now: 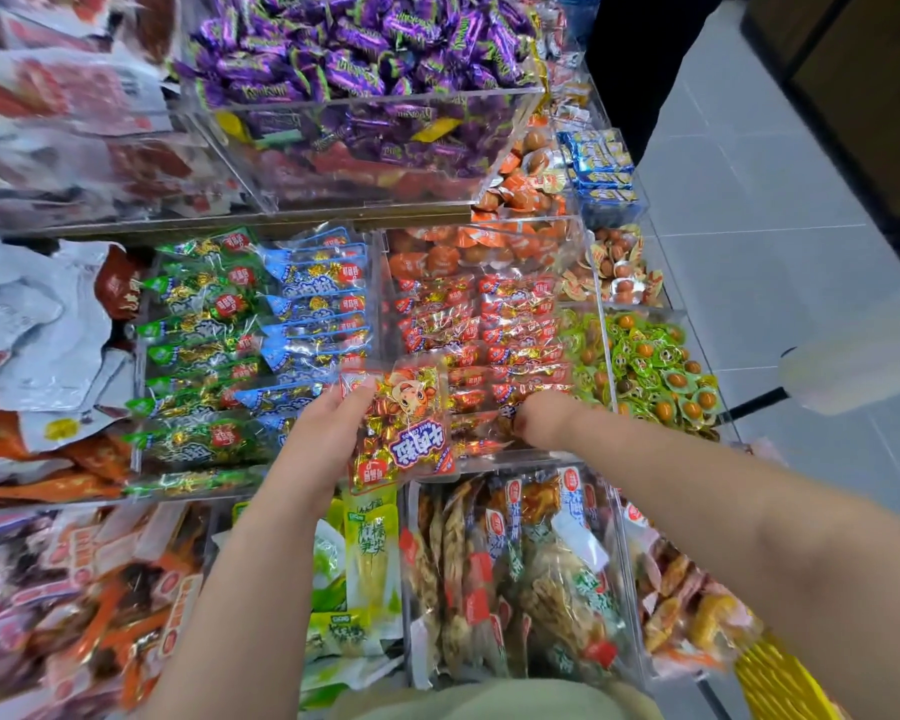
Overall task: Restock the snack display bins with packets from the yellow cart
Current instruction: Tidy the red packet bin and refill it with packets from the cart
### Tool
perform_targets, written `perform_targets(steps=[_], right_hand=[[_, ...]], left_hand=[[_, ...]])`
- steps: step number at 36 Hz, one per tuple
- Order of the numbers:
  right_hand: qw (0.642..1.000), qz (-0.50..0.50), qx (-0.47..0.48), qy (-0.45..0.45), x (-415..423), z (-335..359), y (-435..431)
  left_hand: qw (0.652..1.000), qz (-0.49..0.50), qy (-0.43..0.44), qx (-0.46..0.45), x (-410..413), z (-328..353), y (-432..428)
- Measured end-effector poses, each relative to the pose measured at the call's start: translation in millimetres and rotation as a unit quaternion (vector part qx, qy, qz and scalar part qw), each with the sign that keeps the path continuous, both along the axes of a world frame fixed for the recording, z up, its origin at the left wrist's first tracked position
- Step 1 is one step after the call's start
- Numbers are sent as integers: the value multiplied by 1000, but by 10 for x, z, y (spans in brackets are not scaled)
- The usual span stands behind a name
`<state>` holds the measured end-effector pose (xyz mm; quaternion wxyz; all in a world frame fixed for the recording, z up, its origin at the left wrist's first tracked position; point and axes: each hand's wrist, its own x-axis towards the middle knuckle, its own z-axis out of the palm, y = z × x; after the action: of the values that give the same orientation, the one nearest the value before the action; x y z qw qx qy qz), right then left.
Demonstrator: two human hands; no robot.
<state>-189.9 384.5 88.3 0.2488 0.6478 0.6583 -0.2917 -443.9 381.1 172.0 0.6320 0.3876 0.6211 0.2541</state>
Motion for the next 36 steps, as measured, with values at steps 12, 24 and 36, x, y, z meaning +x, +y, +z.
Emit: perform_targets(steps=[12,24,36], right_hand=[[983,-126,43,126,-43,426,-91],[899,72,277,331,-260,1450,-225],[859,-289,325,269,250,1128,-480]], left_hand=[[996,-61,-68,-19,-20,235,-68],[973,-199,34,109,238,429,88],[950,-71,201,227,209,296,112]])
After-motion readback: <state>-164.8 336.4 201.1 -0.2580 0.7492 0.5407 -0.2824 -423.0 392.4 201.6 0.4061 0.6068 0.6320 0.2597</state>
